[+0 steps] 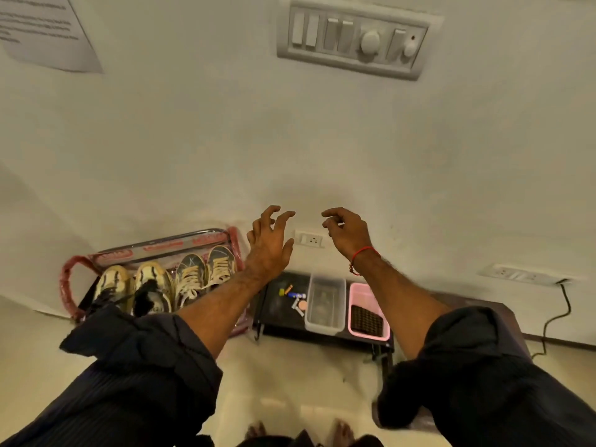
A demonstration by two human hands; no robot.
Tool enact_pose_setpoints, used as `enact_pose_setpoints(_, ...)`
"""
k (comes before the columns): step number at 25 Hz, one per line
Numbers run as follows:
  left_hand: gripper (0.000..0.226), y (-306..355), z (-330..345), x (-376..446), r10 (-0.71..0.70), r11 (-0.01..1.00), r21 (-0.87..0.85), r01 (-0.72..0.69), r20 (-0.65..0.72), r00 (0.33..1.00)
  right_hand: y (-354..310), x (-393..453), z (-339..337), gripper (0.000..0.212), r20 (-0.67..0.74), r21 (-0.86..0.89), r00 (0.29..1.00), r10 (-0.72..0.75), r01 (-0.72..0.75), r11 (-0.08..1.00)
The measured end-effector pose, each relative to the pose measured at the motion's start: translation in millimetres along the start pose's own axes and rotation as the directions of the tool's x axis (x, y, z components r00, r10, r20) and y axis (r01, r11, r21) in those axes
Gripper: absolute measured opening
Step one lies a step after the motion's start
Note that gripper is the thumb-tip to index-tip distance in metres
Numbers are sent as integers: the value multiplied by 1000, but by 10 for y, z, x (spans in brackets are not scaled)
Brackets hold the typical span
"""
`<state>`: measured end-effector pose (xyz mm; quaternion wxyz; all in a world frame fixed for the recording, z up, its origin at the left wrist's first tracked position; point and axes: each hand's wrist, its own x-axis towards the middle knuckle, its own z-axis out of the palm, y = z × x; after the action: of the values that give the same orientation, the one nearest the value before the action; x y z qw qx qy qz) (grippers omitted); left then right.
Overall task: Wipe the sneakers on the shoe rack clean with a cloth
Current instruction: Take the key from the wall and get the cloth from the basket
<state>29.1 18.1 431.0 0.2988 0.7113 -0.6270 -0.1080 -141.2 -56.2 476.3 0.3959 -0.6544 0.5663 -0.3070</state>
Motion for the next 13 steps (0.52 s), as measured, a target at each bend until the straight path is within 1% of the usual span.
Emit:
enact_pose_setpoints(3, 69, 69, 340, -236, -28, 997, 71, 19, 128, 991, 432, -75, -152, 22, 22, -17, 999, 32, -32, 999)
enact_pose_setpoints(5, 73, 147, 548, -398, -79, 992, 116, 58, 179, 981, 691, -101, -276, 21, 48, -25, 998, 45, -44, 999)
enact_pose_setpoints(8, 74, 310, 819, -596, -164, 979, 159, 131, 216, 963, 1092, -107, -433, 23, 91, -32, 992, 84, -82, 996)
enact_pose_setpoints(13, 76, 398, 1217, -857, -232, 959, 210, 190, 201, 952, 1647, -189, -455, 23, 158, -51, 981, 116, -109, 993)
